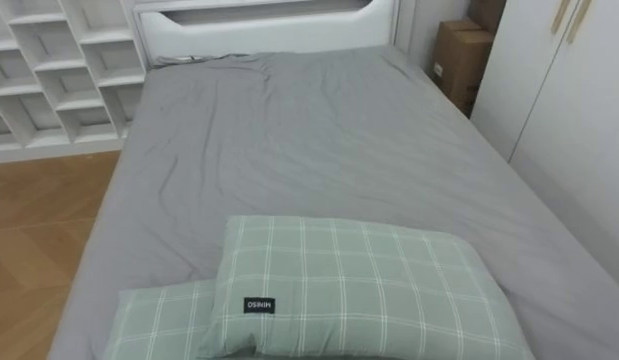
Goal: Hang clothes
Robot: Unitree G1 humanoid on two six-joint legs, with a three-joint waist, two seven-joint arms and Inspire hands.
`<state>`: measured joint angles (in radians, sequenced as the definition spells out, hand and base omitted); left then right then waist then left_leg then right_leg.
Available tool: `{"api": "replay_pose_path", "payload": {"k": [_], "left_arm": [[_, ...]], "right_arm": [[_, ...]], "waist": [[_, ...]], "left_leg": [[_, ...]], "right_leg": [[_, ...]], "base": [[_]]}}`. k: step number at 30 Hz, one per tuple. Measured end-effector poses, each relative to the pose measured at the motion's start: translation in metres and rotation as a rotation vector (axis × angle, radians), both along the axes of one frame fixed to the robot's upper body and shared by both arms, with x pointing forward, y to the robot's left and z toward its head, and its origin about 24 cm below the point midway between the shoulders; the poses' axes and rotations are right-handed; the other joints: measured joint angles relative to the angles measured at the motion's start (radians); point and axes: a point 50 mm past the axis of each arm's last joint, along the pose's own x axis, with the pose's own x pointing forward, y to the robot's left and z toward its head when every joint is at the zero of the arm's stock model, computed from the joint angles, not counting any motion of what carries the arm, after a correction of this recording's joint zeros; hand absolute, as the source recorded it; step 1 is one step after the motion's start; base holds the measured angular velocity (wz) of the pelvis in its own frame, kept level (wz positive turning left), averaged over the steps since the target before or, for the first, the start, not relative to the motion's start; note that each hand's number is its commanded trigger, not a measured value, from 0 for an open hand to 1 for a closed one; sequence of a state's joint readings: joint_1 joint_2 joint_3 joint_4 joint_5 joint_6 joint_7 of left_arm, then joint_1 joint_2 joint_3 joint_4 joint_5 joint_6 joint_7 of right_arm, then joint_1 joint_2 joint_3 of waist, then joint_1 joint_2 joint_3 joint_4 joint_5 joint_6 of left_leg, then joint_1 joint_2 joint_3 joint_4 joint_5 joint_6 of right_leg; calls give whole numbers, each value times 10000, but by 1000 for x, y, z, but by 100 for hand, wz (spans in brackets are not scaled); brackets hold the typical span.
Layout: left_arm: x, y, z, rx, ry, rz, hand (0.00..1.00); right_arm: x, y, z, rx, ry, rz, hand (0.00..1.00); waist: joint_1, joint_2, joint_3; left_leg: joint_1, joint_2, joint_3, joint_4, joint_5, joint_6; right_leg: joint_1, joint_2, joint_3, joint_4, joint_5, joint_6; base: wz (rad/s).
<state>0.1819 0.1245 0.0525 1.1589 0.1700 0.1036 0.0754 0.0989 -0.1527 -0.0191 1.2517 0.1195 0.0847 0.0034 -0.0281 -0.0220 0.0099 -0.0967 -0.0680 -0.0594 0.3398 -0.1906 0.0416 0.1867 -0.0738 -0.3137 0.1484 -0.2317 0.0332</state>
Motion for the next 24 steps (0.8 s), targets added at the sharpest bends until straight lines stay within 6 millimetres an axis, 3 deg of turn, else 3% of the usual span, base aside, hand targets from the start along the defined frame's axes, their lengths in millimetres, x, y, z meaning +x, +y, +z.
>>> {"api": "replay_pose_path", "payload": {"k": [7,13,19,24], "left_arm": [[3,0,0,0,-26,-60,0],[6,-2,0,-63,291,-1168,0],[5,-1,0,43,538,-1659,0],[5,-1,0,54,587,-1655,0]], "right_arm": [[-1,0,0,-10,37,-9,0],[0,2,0,-19,62,227,0],[1,4,-1,28,63,364,0],[2,5,-1,46,45,356,0]], "waist": [[-48,-12,10],[-65,-58,37],[-120,-131,-27],[-193,-136,-26]], "left_leg": [[28,6,-80,-3,-12,-10],[4,9,-81,79,-12,-9],[16,3,-30,65,-11,-9],[24,11,-20,51,-58,-37]], "right_leg": [[65,18,-166,23,-1,1],[25,28,-143,-28,-29,2],[41,25,-89,-103,-43,5],[47,31,-34,-104,-42,4]], "base": [[4],[0],[0],[0]]}}
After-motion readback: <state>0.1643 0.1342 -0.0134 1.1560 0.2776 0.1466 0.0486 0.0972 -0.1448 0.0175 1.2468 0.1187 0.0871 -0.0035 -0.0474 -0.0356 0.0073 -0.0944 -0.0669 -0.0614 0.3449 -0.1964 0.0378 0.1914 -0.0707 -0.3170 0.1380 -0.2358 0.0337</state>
